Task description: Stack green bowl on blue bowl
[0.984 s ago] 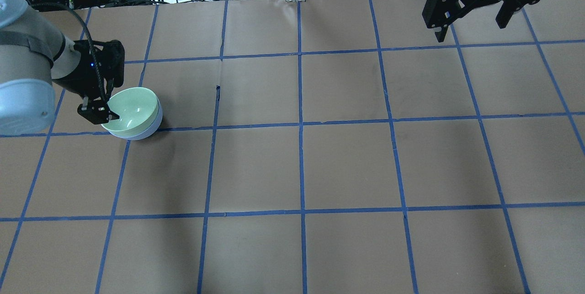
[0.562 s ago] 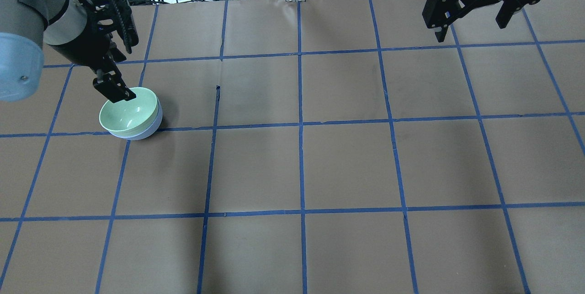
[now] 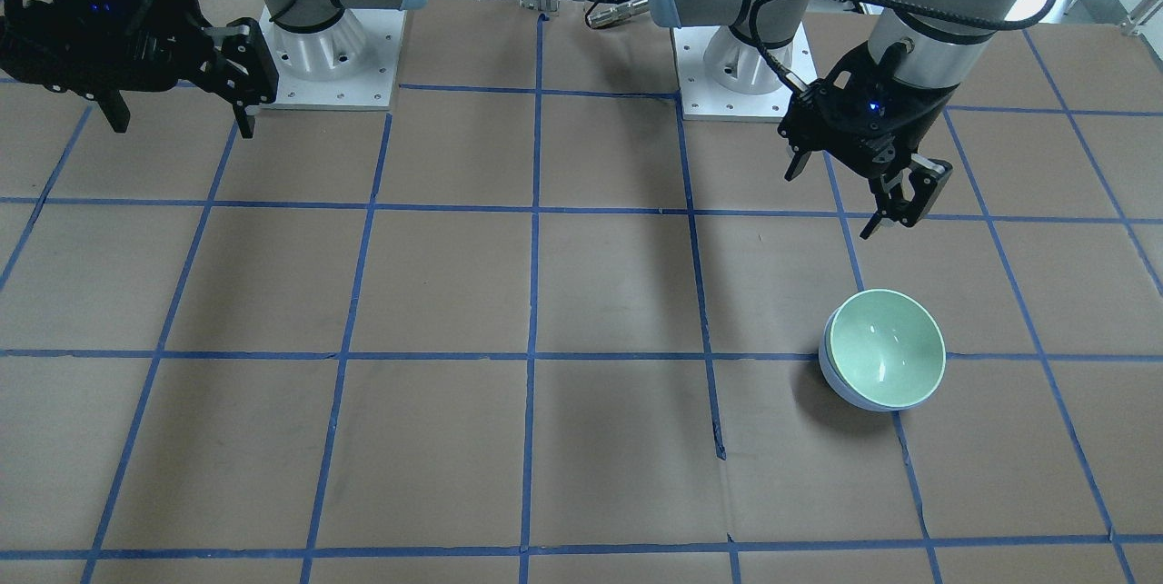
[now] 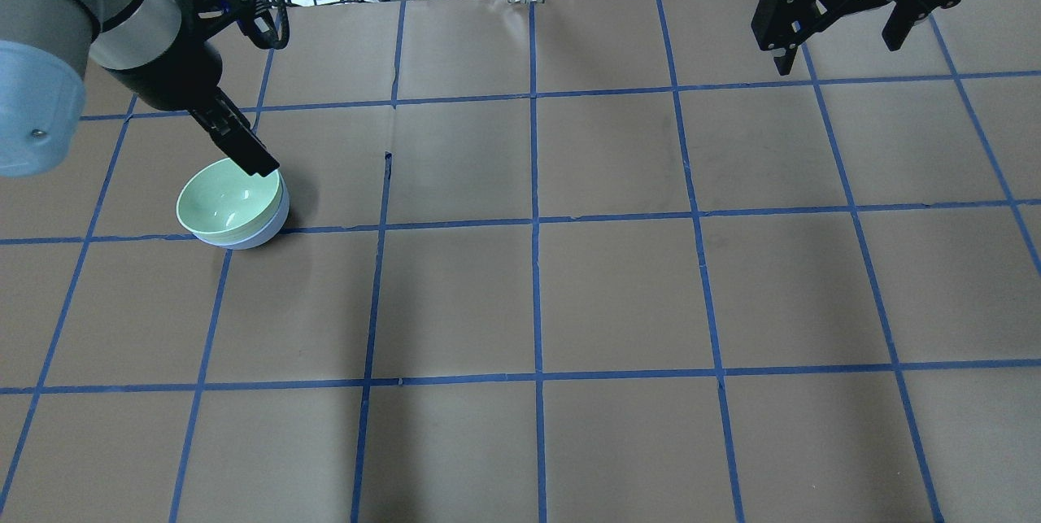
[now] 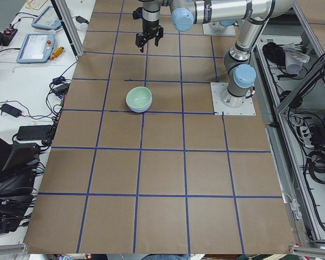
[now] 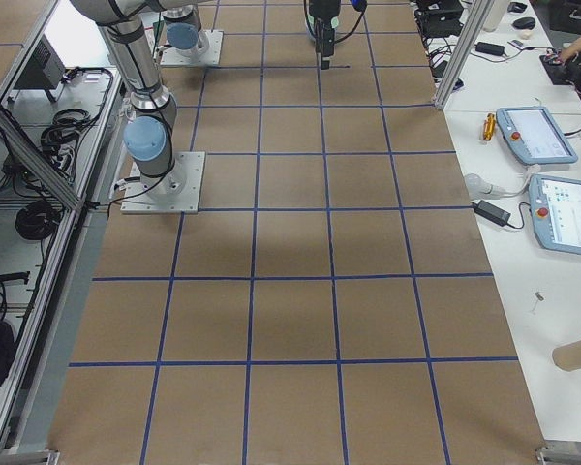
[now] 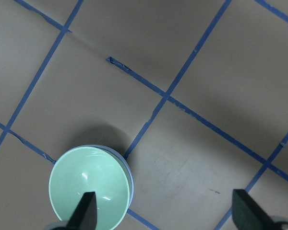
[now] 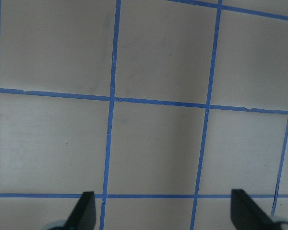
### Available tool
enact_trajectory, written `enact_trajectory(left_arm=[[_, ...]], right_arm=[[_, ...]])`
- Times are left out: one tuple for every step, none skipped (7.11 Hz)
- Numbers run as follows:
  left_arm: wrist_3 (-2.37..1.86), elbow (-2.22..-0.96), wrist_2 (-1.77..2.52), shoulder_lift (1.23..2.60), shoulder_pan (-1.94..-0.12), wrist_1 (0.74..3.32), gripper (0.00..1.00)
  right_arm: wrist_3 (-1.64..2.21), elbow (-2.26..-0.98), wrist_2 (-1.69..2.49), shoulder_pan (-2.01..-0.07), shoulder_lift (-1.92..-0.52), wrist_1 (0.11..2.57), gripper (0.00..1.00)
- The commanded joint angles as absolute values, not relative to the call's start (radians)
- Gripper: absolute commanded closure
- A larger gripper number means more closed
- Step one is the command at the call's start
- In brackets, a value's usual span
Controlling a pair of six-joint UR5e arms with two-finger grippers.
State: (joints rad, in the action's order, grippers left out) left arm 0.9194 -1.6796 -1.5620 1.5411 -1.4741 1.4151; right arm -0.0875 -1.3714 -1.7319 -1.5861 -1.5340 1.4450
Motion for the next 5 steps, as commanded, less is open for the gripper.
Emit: enact_trajectory(left_arm=[[0.715, -1.678, -1.557, 1.522, -1.485, 1.44, 0.0], [0.601, -1.677, -1.562, 1.516, -1.486, 1.462, 0.0], [0.5, -1.677, -1.562, 1.511, -1.491, 1.463, 0.0], [0.397, -1.674, -1.562, 1.503, -1.508, 1.486, 0.0], [0.276, -1.649, -1.562, 1.508, -1.525, 1.523, 0.0]], right_arm=[[-0.087, -1.371, -1.732, -1.586, -1.534, 1.445, 0.0], [-0.087, -1.371, -1.732, -1.586, -1.534, 1.445, 0.0], [-0.087, -1.371, -1.732, -1.586, -1.534, 1.445, 0.0], [-0.087, -1.371, -1.732, -1.586, -1.534, 1.445, 0.0], [-0.087, -1.371, -1.732, -1.586, -1.534, 1.445, 0.0]])
